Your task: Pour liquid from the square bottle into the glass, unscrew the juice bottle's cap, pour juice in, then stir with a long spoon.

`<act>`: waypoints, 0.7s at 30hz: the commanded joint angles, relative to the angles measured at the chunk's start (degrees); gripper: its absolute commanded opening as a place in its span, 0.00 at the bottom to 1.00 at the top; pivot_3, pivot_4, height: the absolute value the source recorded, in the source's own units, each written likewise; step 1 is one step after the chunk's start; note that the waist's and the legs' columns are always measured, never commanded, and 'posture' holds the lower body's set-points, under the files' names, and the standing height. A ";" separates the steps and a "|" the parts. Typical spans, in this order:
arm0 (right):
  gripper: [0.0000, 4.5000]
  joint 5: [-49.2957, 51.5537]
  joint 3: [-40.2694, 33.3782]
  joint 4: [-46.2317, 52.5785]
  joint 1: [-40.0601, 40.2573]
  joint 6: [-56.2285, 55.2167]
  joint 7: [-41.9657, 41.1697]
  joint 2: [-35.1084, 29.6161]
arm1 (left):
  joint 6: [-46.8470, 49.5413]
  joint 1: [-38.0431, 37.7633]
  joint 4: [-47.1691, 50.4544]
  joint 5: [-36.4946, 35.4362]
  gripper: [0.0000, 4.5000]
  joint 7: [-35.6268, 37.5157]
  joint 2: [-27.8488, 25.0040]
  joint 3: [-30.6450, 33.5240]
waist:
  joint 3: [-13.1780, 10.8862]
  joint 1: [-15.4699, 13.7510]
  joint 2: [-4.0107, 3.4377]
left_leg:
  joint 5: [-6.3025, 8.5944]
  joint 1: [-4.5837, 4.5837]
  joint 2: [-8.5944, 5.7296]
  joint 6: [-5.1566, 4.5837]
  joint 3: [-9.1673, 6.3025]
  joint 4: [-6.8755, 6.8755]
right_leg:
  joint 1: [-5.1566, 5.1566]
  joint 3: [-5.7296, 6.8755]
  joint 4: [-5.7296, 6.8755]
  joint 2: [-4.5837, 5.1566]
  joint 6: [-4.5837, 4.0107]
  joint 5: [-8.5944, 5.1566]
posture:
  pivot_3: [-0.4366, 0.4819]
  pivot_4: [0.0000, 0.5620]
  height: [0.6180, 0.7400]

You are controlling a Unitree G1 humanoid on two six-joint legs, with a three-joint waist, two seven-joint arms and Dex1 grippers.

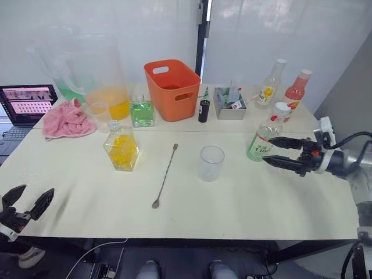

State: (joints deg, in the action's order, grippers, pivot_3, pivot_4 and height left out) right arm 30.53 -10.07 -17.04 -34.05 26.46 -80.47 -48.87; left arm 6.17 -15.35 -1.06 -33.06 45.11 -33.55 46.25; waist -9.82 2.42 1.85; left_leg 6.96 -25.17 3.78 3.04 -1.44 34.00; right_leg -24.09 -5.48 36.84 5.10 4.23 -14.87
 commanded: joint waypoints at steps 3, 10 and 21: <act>1.00 1.78 2.65 4.17 -4.87 3.99 -3.61 -0.52 | -1.69 -4.05 11.63 -2.53 1.00 -5.07 7.35 0.06 | 0.02 -0.08 0.03 | 0.03 0.00 0.00 0.04 -0.02 0.01 | 0.01 0.01 0.01 -0.02 0.00 0.01 | 0.48 0.27 0.88; 1.00 3.04 5.51 7.67 -9.01 6.32 -3.92 3.05 | -3.25 -7.45 21.20 -0.30 1.00 -11.13 17.71 -6.72 | 0.03 0.01 0.07 | 0.02 -0.01 -0.01 0.03 0.00 0.10 | 0.03 -0.02 -0.01 -0.03 0.00 0.03 | 0.48 0.27 0.88; 1.00 2.74 6.02 12.43 -8.43 5.32 -1.48 4.75 | -2.42 0.32 25.98 7.70 1.00 -24.99 23.47 -18.67 | 0.04 -0.38 0.09 | 0.00 -0.15 -0.03 -0.01 -0.04 0.33 | 0.05 -0.03 -0.02 -0.05 0.11 0.10 | 0.48 0.27 0.88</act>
State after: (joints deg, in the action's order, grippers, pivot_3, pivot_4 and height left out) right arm 32.77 -2.67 -6.11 -42.36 32.76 -82.44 -43.81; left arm 3.40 -15.80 22.24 -25.95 22.00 -9.84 28.56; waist -9.77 2.04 1.95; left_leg 6.95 -25.32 3.75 3.02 -1.48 34.36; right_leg -24.03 -5.51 36.82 5.04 4.35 -14.76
